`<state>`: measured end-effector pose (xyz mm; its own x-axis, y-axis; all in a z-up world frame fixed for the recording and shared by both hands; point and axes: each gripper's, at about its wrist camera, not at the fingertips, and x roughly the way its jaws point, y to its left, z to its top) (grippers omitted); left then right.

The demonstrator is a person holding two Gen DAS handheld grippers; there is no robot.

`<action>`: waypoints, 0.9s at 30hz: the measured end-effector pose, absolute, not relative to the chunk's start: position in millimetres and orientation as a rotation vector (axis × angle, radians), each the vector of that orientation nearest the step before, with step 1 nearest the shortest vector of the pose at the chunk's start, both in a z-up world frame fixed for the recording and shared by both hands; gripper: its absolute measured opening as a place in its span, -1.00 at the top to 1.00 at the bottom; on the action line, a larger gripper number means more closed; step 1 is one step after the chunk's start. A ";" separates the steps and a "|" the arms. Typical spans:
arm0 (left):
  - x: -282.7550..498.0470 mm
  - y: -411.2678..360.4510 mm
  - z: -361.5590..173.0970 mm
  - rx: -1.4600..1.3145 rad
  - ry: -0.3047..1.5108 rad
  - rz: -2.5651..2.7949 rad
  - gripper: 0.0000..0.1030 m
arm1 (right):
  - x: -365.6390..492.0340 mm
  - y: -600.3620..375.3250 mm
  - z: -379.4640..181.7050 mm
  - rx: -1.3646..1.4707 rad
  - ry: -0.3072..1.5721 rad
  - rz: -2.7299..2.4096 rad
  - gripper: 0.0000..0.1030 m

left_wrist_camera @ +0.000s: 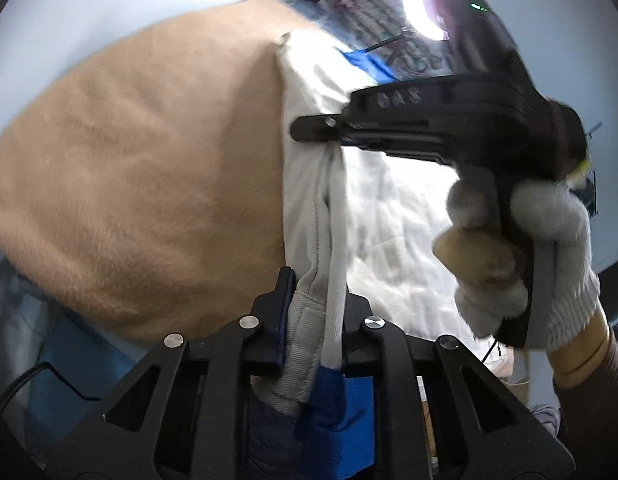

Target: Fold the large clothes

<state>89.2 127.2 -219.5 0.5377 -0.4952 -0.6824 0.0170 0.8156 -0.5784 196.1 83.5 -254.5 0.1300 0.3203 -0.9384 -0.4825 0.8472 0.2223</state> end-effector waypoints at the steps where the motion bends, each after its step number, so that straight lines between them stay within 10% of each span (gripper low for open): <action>1: 87.2 125.4 -215.8 -0.548 0.953 -0.329 0.69 | 194.7 82.7 -247.7 -0.142 1.313 0.587 0.67; 5: 77.2 119.7 -207.1 -0.536 0.929 -0.342 0.71 | 220.2 84.3 -221.2 -0.157 1.243 0.535 -0.13; 23: 70.5 104.2 -188.5 -0.422 0.900 -0.376 0.71 | 321.5 147.9 -278.8 -0.419 1.274 0.310 -0.12; 27: 72.5 104.6 -183.2 -0.416 0.905 -0.376 0.71 | 317.8 148.0 -283.9 -0.519 1.246 0.271 0.64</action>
